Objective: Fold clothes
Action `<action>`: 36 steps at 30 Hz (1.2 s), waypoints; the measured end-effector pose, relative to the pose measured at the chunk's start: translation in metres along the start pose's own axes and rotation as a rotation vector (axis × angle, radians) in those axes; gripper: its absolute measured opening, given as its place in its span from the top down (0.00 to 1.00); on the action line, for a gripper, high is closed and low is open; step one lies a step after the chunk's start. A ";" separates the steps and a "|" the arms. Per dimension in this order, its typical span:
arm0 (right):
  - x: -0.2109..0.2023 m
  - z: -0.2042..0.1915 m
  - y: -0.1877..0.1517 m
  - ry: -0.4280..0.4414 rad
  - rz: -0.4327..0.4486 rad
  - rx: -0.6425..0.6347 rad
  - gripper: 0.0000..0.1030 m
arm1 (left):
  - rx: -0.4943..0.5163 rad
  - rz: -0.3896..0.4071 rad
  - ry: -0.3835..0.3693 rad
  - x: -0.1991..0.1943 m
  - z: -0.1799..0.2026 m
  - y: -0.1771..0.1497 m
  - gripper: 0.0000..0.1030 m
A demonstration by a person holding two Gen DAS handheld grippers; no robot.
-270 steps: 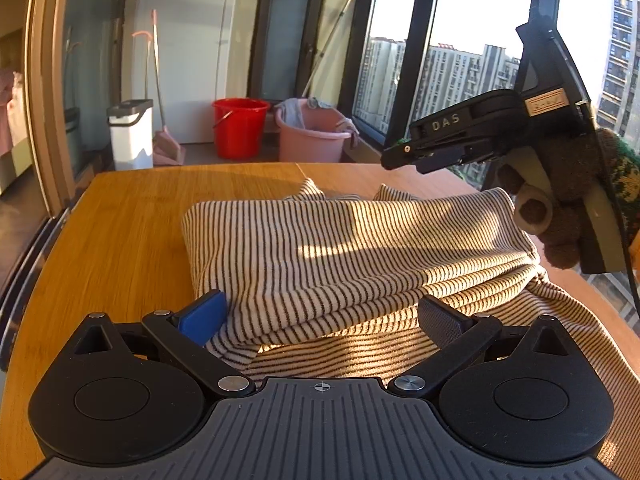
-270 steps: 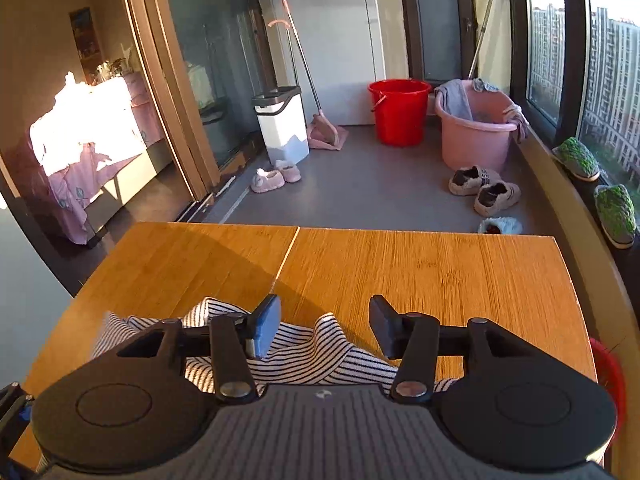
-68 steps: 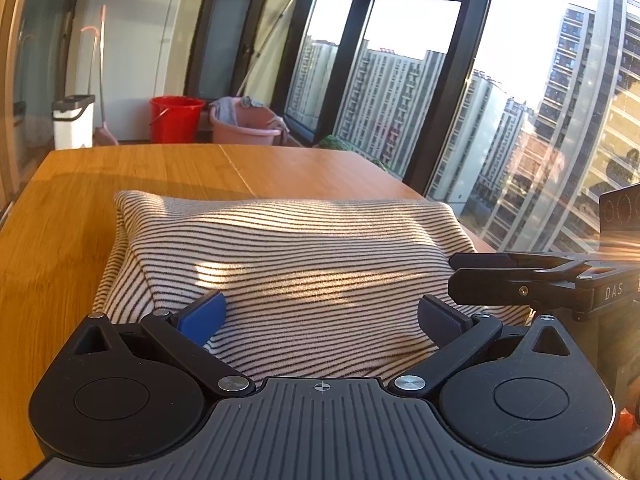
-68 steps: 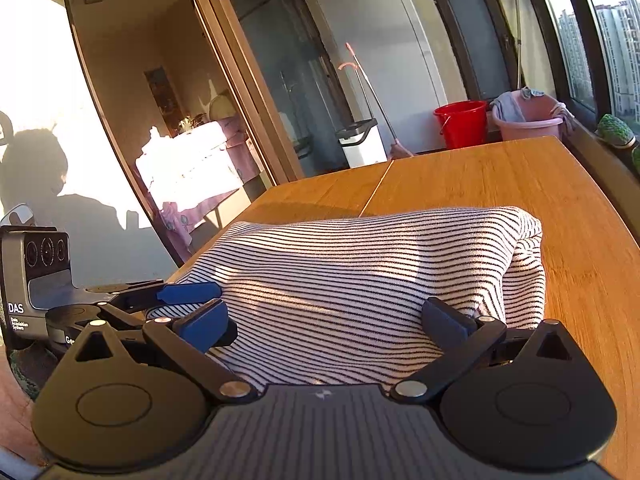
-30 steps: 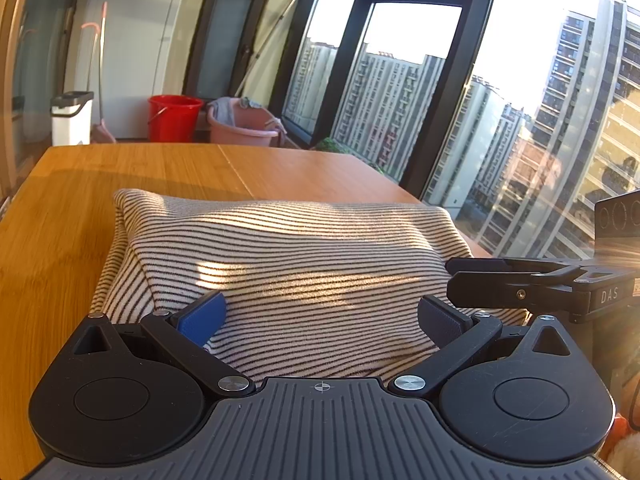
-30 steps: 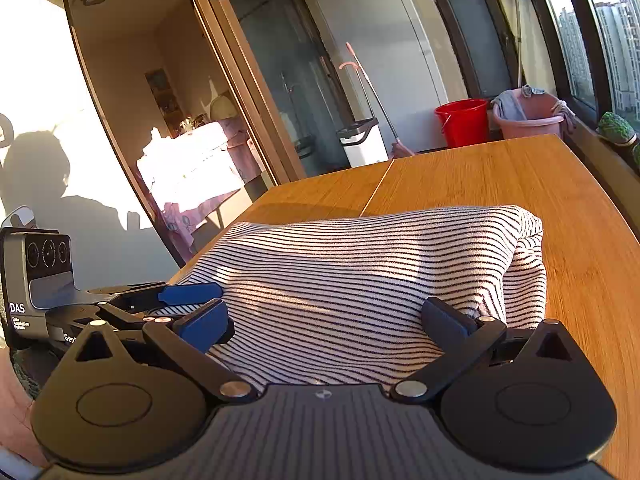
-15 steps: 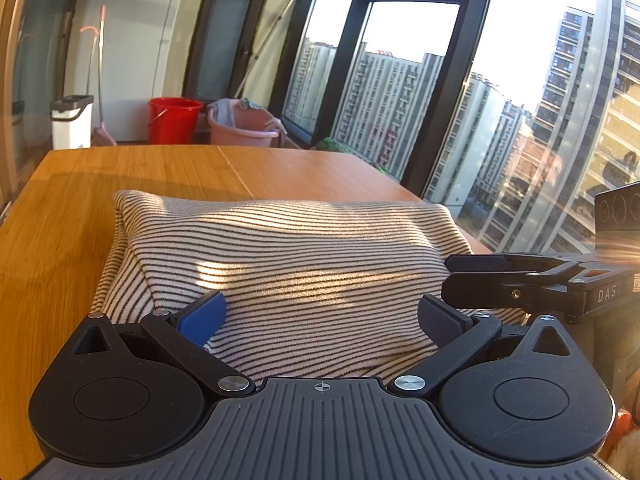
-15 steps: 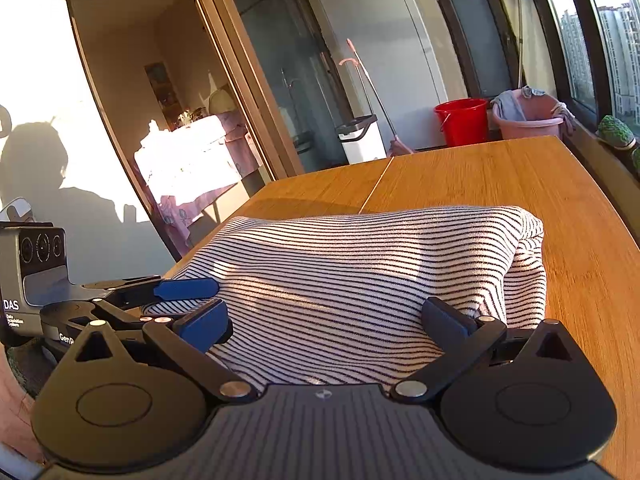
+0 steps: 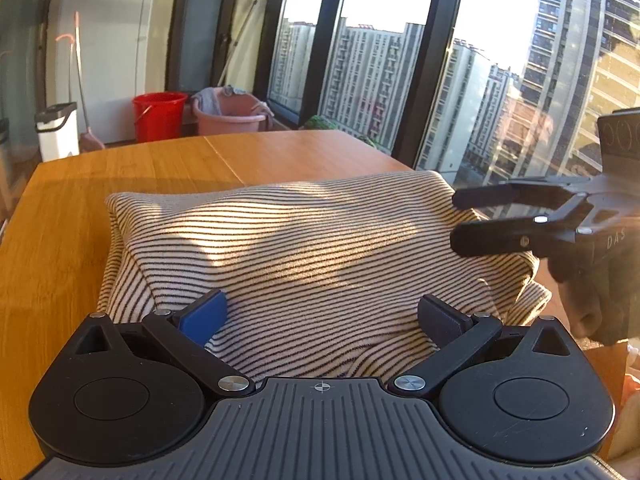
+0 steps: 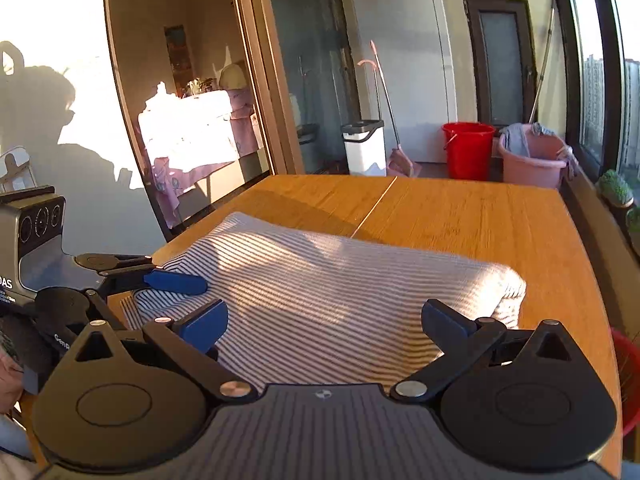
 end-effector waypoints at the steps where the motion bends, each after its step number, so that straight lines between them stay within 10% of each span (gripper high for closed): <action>1: -0.004 0.004 0.010 -0.032 0.023 -0.048 0.00 | -0.021 -0.005 -0.010 -0.005 0.001 0.002 0.00; 5: 0.001 0.036 0.035 -0.168 0.034 -0.137 0.00 | -0.101 -0.005 -0.062 -0.018 0.004 0.011 0.00; 9: 0.028 0.048 0.025 -0.207 -0.052 -0.183 0.36 | -0.089 -0.038 -0.013 -0.008 -0.009 0.015 0.00; 15: 0.046 0.054 -0.025 -0.246 -0.157 -0.188 0.37 | -0.070 -0.086 0.060 0.006 -0.029 0.021 0.00; 23: -0.010 0.004 -0.050 -0.057 -0.254 -0.105 0.34 | -0.073 -0.116 0.174 0.034 -0.064 0.051 0.00; 26: -0.041 -0.041 -0.051 0.092 -0.254 -0.210 0.34 | -0.116 -0.079 0.194 0.030 -0.075 0.072 0.00; 30: -0.062 -0.063 -0.038 0.074 -0.178 -0.359 0.29 | -0.169 -0.041 0.194 0.012 -0.079 0.084 0.00; 32: -0.061 -0.061 -0.030 0.051 -0.149 -0.359 0.34 | -0.207 -0.080 0.139 0.005 -0.065 0.065 0.00; 34: -0.052 -0.056 -0.024 0.045 -0.143 -0.322 0.61 | -0.245 -0.118 0.085 -0.003 -0.050 0.046 0.00; 36: -0.039 -0.054 -0.022 0.067 -0.158 -0.276 0.62 | -0.284 -0.156 0.030 -0.012 -0.035 0.028 0.00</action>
Point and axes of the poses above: each gripper's, at about its wrist camera, not at the fingertips, and x roughly the way its jaws point, z to its right, y to its top, the point moved 10 cm from there along x, roughly the way its jaws point, and after that the axes turned 2 degrees about -y, right-handed, at the moved point
